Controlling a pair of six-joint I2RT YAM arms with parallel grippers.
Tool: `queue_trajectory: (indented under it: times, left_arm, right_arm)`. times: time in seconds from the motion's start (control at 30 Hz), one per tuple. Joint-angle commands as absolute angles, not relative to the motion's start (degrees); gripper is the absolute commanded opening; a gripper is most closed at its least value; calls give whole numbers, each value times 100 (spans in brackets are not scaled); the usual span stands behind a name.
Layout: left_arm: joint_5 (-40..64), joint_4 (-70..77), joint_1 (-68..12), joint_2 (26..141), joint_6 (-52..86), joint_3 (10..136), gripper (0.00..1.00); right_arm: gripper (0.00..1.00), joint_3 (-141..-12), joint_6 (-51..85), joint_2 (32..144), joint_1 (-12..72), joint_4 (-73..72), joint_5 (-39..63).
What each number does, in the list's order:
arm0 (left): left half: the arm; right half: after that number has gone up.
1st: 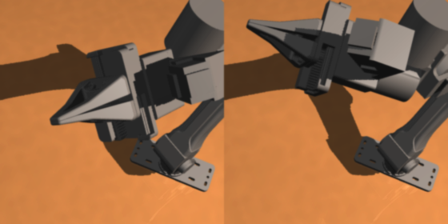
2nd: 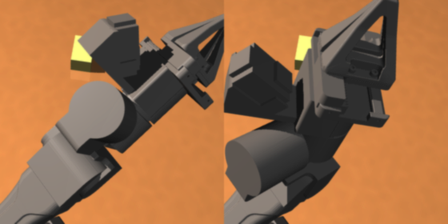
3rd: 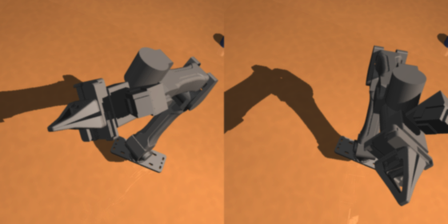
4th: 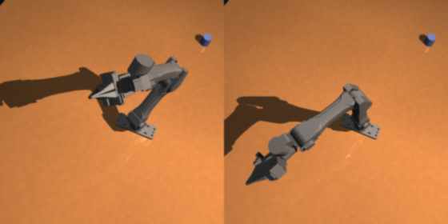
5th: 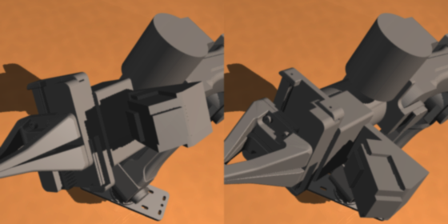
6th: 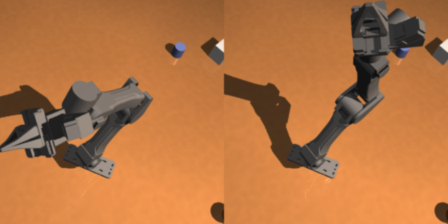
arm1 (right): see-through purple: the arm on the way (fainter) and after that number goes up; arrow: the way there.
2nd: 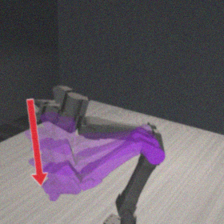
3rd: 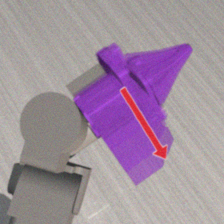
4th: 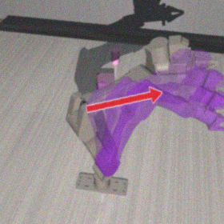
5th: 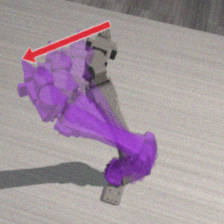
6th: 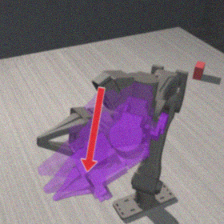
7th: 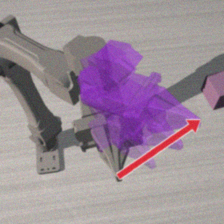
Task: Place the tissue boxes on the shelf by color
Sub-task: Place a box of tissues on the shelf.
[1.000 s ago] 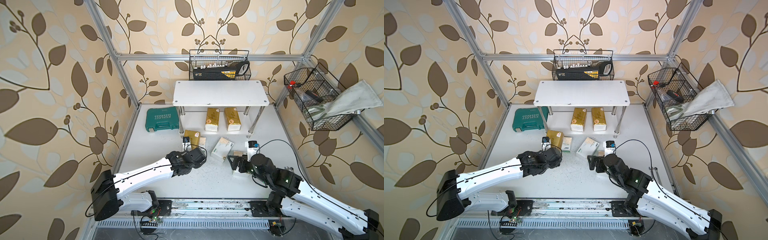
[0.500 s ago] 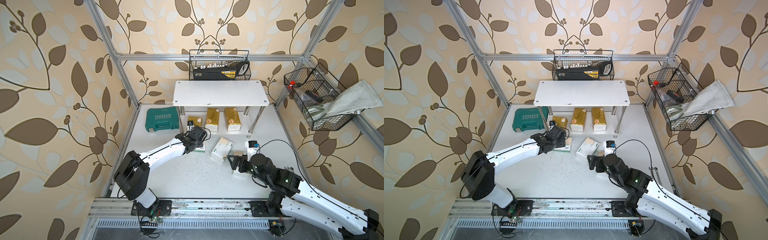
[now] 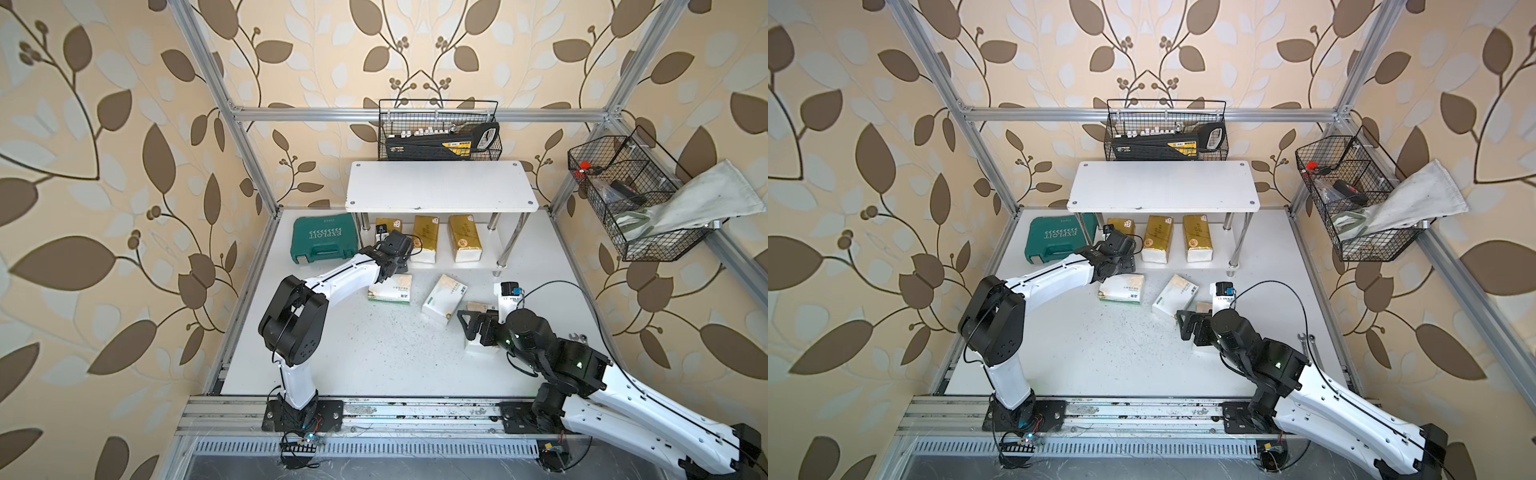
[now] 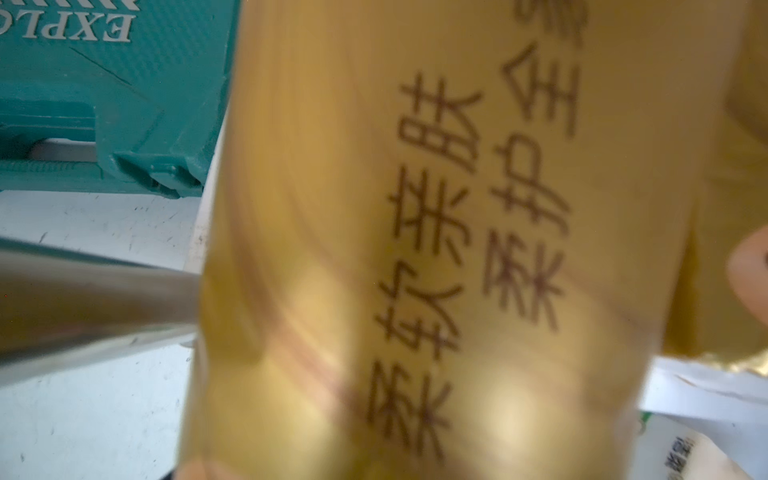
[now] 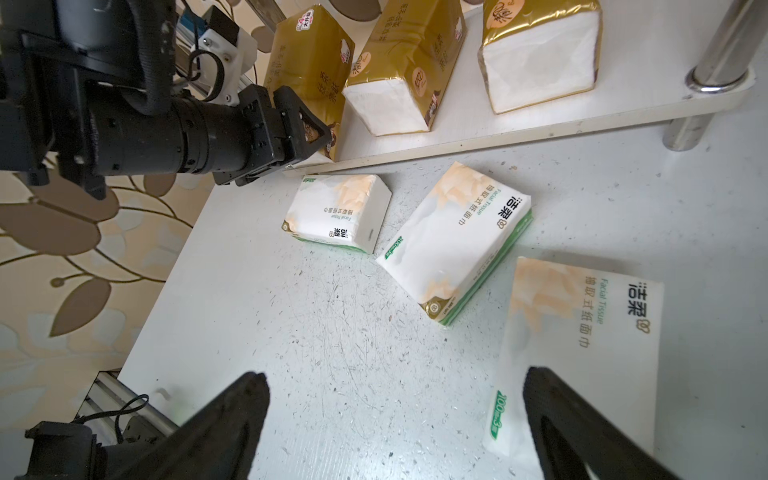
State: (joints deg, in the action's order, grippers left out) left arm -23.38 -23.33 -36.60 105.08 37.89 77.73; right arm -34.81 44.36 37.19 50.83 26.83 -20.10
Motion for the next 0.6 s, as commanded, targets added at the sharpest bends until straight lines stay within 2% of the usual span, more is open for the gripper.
queue_trajectory:
  times: [0.0,0.47,0.57]
  left_arm:
    - [-2261,-2127,-3542,10652,3573,8147,77]
    - [-2082,-2232,-3299,11086,3546,8549,78]
    - [-2065,-2263,-3302,11136,3568,8613,81]
  right_arm:
    - [99,-3418,4478,3608,5062,2888,-2153]
    - [99,-3485,4421,3517,5060,3076,-2208]
    - [99,-3515,4412,3498,5061,3118,-2228]
